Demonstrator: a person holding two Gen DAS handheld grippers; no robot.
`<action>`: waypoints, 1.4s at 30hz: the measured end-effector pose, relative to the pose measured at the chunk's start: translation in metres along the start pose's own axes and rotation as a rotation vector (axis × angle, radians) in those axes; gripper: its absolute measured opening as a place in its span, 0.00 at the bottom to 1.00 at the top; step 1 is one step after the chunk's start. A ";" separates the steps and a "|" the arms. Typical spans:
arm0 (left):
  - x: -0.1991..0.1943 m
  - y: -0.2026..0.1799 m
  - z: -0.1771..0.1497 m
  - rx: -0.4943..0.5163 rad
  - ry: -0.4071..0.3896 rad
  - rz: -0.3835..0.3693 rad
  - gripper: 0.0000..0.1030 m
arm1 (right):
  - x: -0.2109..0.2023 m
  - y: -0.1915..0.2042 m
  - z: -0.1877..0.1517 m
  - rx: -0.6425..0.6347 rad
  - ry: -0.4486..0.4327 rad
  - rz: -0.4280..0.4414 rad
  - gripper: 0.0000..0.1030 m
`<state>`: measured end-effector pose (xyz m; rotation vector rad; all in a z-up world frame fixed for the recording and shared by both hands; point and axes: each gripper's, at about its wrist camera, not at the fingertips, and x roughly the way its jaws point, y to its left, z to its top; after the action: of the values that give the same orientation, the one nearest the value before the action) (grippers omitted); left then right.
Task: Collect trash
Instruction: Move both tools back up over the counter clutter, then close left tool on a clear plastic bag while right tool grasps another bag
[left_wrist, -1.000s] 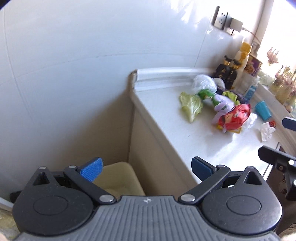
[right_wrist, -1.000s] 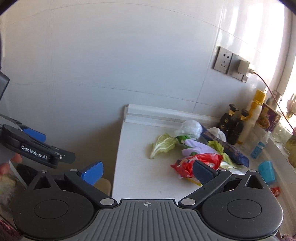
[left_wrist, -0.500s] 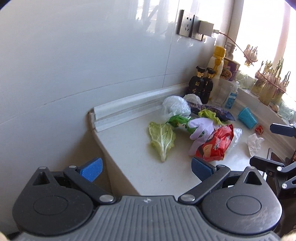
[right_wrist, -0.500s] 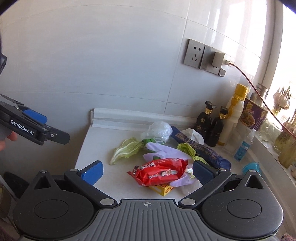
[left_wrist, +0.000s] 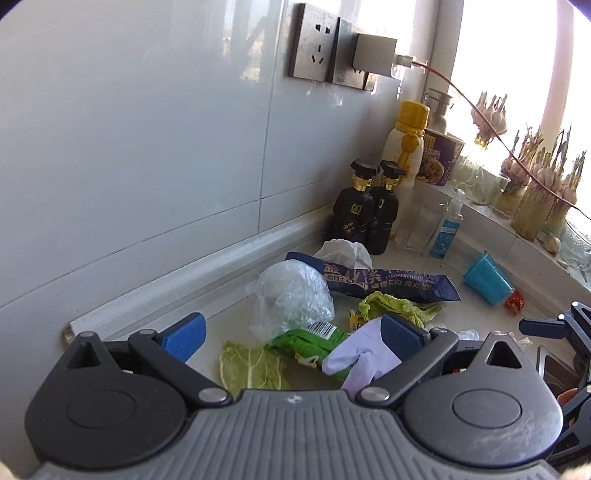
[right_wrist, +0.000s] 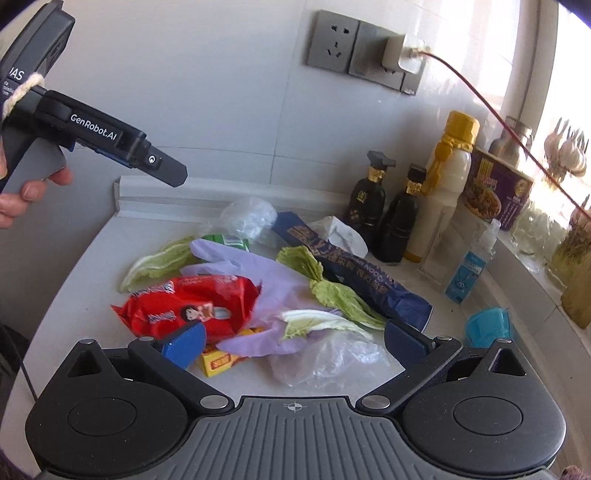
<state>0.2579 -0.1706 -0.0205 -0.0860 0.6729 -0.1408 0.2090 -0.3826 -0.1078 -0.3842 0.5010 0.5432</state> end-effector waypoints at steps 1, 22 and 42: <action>0.008 -0.002 0.003 0.003 0.010 -0.005 0.95 | 0.005 -0.006 -0.003 0.009 0.011 0.004 1.00; 0.113 0.006 0.037 -0.081 0.140 0.060 0.68 | 0.067 -0.028 -0.025 -0.113 0.147 0.029 0.98; 0.122 0.009 0.035 -0.104 0.168 0.076 0.23 | 0.077 -0.029 -0.015 -0.123 0.154 0.050 0.52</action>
<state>0.3754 -0.1798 -0.0693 -0.1495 0.8505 -0.0397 0.2774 -0.3819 -0.1556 -0.5354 0.6286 0.5971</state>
